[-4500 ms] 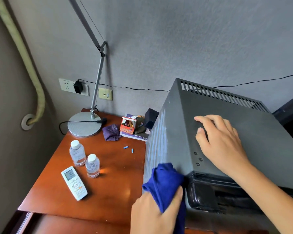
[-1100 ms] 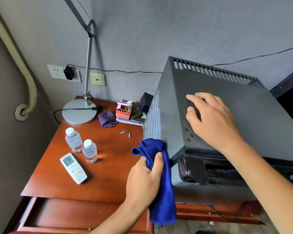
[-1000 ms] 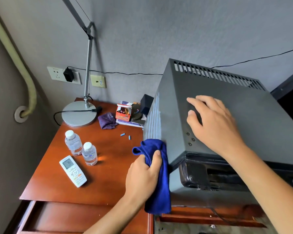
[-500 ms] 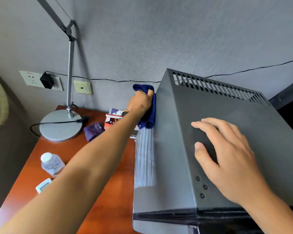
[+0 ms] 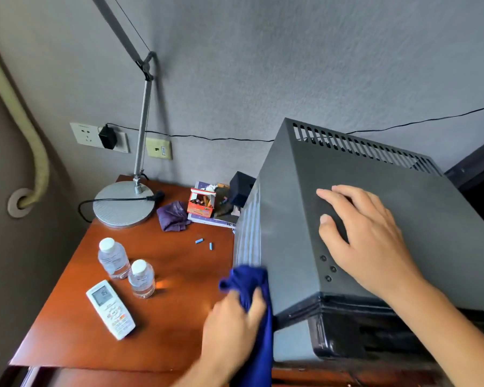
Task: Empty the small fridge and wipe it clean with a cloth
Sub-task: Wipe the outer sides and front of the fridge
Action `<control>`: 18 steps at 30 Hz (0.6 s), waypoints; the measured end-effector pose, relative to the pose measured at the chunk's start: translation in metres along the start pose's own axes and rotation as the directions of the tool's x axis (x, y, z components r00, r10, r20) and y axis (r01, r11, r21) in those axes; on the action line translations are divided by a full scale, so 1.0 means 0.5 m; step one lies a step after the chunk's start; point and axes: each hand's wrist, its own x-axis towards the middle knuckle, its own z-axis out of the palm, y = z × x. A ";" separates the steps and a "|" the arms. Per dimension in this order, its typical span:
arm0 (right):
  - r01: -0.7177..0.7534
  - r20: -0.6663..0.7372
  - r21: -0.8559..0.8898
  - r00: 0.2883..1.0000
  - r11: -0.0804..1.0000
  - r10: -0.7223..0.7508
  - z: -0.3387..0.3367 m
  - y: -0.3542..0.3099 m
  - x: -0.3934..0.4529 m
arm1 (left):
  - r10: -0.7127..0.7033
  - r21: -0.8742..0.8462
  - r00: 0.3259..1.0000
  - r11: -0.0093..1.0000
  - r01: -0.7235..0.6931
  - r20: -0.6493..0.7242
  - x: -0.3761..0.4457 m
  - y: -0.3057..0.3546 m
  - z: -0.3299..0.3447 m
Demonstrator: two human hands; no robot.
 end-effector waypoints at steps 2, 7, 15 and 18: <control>-0.002 0.005 -0.003 1.000 1.000 0.002 -0.001 -0.002 -0.001 | -0.142 -0.014 0.989 0.990 0.142 0.043 -0.072 -0.019 0.012; -0.004 0.021 -0.004 1.000 1.000 0.004 -0.004 -0.001 -0.005 | -0.051 0.024 0.999 0.998 0.050 0.018 -0.036 -0.004 -0.009; 0.018 0.012 0.014 1.000 1.000 -0.018 -0.006 -0.002 -0.006 | 0.061 -0.025 0.994 0.998 -0.064 -0.095 0.341 0.124 -0.075; 0.000 0.002 0.033 1.000 0.999 -0.001 -0.005 0.001 0.003 | 0.066 0.014 0.994 0.998 -0.065 -0.085 0.529 0.198 -0.104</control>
